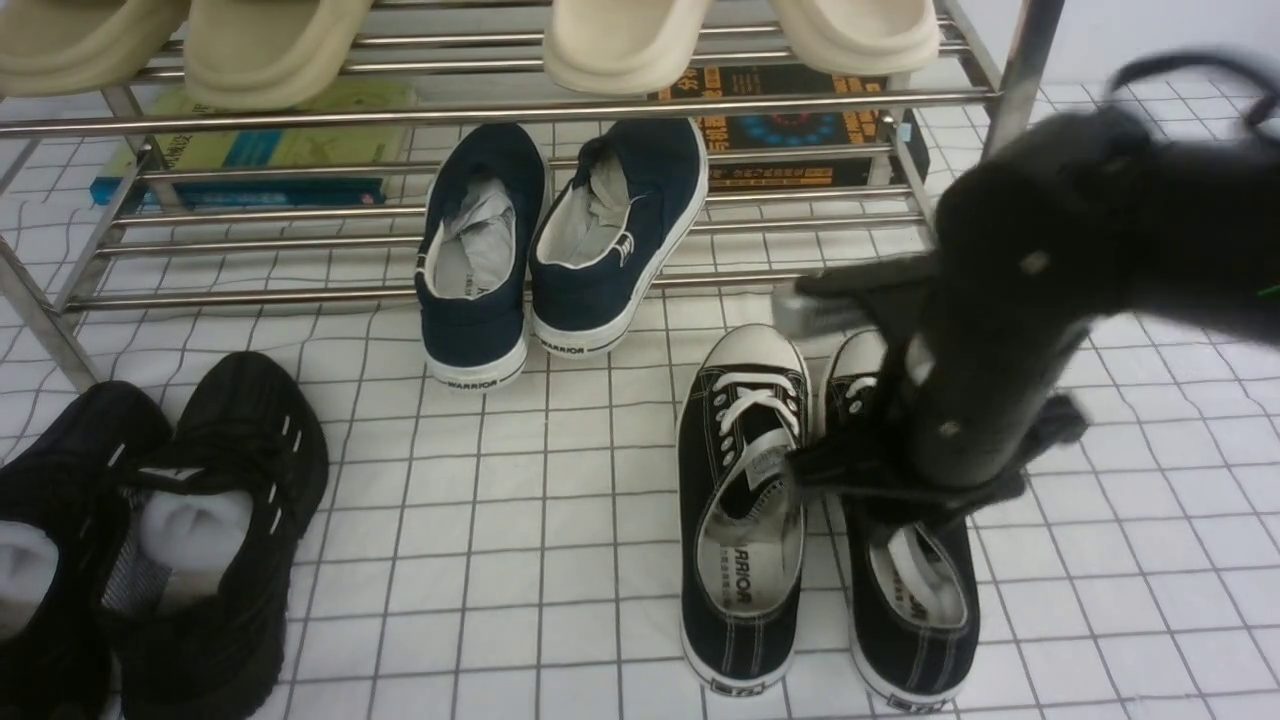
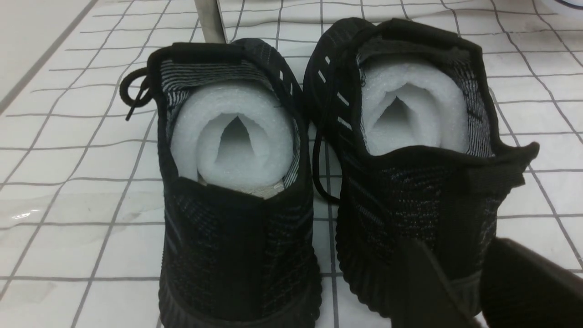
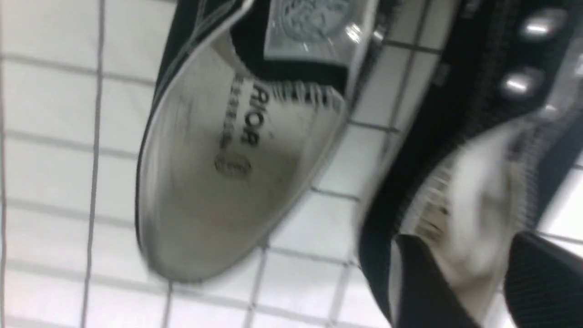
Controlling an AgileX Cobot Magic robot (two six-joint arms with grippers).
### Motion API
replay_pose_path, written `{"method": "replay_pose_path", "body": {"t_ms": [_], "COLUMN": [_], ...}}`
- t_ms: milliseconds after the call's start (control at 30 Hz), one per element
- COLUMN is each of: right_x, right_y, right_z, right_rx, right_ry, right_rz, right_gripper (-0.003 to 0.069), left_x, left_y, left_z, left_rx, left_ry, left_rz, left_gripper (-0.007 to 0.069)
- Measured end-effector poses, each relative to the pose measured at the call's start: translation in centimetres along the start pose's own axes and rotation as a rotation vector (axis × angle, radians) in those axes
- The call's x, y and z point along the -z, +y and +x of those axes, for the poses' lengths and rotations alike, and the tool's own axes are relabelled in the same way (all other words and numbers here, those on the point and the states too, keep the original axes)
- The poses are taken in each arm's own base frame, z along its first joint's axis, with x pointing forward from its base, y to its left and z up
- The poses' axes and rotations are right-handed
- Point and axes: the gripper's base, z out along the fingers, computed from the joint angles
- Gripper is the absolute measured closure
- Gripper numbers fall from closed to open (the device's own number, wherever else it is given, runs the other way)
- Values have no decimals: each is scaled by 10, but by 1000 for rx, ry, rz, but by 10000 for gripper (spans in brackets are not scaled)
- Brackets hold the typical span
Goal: Take the shoes off the shelf with your hand from the white checkered tablecloth.
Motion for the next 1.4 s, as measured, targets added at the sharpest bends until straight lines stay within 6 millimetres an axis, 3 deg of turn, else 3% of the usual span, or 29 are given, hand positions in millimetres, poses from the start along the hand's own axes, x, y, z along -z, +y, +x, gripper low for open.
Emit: {"method": "replay_pose_path", "body": {"t_ms": [67, 100, 167, 233, 300, 333, 400, 467, 500, 567, 700, 867, 1400], "right_x": [32, 39, 82, 112, 123, 136, 141, 134, 135, 117, 75, 54, 35], "right_y": [-9, -10, -23, -34, -41, -53, -66, -78, -77, -85, -89, -92, -94], "right_z": [11, 13, 32, 53, 67, 92, 121, 152, 151, 178, 197, 206, 211], "right_rx": [55, 60, 98, 102, 99, 97, 98, 95, 94, 94, 173, 207, 220], "right_ry": [-43, -59, -169, -262, -300, -367, -462, -607, -620, -765, -875, -895, -825], "right_rz": [14, 14, 6, -19, -33, -58, -94, -170, -180, -283, -327, -318, -288], "right_gripper": [526, 537, 652, 673, 673, 673, 673, 673, 673, 671, 669, 667, 657], "left_x": [0, 0, 0, 0, 0, 0, 0, 0, 0, 0, 0, 0, 0], "left_y": [0, 0, 0, 0, 0, 0, 0, 0, 0, 0, 0, 0, 0], "left_z": [0, 0, 0, 0, 0, 0, 0, 0, 0, 0, 0, 0, 0], "left_rx": [0, 0, 0, 0, 0, 0, 0, 0, 0, 0, 0, 0, 0], "left_ry": [0, 0, 0, 0, 0, 0, 0, 0, 0, 0, 0, 0, 0], "left_rz": [0, 0, 0, 0, 0, 0, 0, 0, 0, 0, 0, 0, 0], "left_gripper": [385, 385, 385, 385, 385, 385, 385, 385, 385, 385, 385, 385, 385]}}
